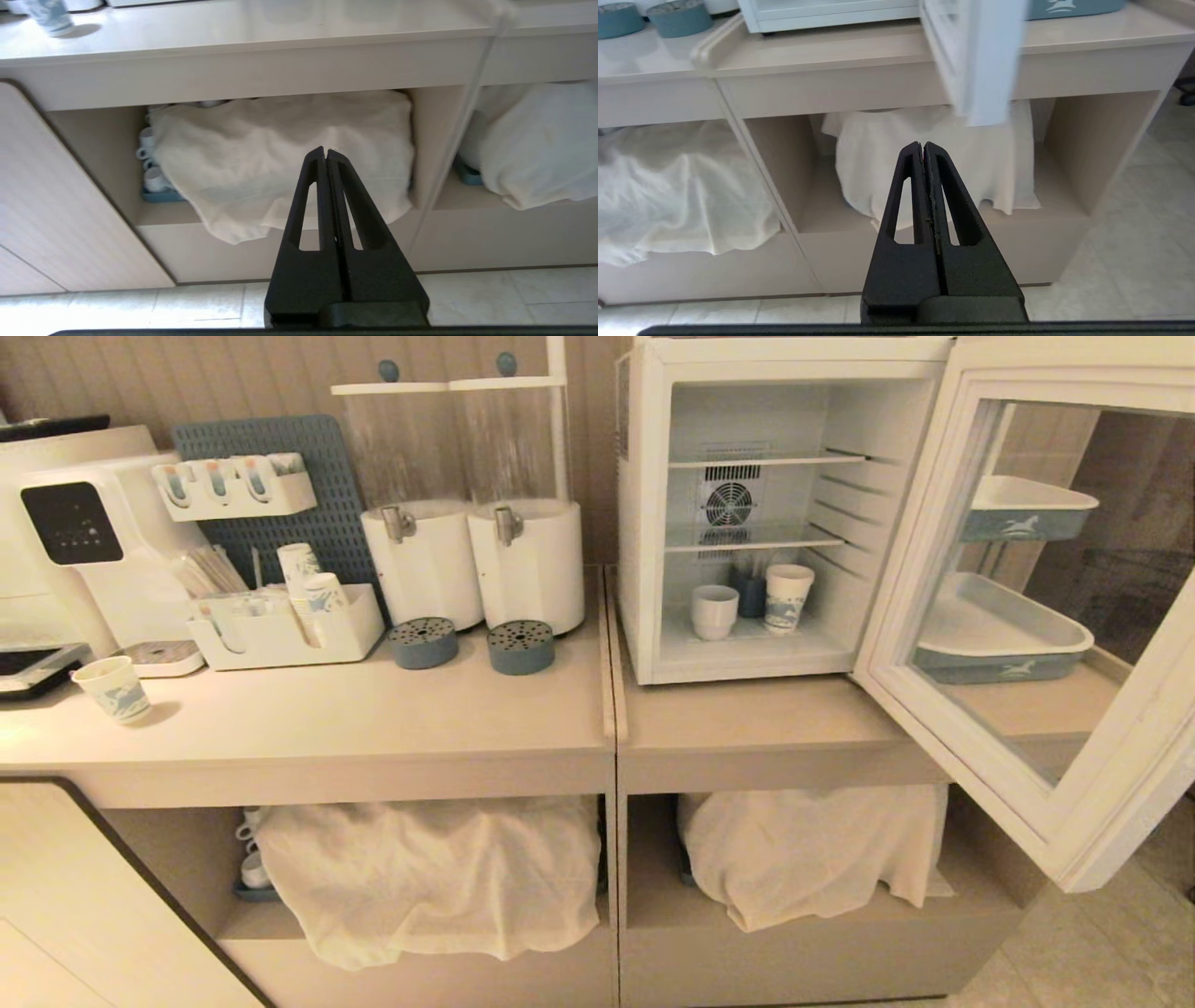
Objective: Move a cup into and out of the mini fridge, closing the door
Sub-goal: Take the ceramic cup out of the freezer
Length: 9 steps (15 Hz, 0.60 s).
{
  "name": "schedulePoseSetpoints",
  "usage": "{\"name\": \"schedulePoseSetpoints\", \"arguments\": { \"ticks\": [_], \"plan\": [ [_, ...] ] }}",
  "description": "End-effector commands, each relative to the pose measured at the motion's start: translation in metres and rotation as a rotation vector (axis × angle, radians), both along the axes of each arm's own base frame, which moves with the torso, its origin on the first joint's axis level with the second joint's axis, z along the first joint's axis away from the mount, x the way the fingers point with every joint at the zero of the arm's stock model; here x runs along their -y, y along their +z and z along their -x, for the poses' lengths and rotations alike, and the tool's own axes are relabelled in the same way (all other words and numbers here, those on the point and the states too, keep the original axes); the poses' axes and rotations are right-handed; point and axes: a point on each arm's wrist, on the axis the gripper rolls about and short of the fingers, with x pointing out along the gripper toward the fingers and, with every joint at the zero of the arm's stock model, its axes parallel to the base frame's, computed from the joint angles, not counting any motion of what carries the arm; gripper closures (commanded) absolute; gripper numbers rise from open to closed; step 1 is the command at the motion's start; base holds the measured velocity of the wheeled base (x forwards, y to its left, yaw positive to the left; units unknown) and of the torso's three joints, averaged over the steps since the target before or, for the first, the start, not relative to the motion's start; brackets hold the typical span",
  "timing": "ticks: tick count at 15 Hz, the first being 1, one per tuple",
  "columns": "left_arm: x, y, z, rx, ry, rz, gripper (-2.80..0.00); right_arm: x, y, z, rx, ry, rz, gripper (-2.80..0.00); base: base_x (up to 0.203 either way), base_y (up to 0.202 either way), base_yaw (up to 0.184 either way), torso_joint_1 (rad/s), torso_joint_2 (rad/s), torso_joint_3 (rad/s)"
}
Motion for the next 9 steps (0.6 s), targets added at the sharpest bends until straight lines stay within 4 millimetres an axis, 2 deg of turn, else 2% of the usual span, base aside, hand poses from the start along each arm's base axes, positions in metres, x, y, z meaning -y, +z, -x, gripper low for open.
{"name": "schedulePoseSetpoints", "arguments": {
  "ticks": [1, 9],
  "plan": [
    [0.0000, 0.0000, 0.0000, 0.000, -0.001, 0.000, 0.00, 0.0000, 0.0001, -0.0001, -0.001, 0.000, 0.000, 0.00, 0.000, 0.192, -0.002, 0.007, 0.00, 0.002],
    [0.0000, 0.0000, 0.0000, 0.000, 0.002, 0.004, 0.00, 0.0000, -0.0001, -0.0001, 0.002, 0.000, 0.000, 0.00, 0.000, 0.191, -0.001, 0.004, 0.00, 0.001]
  ]
}}
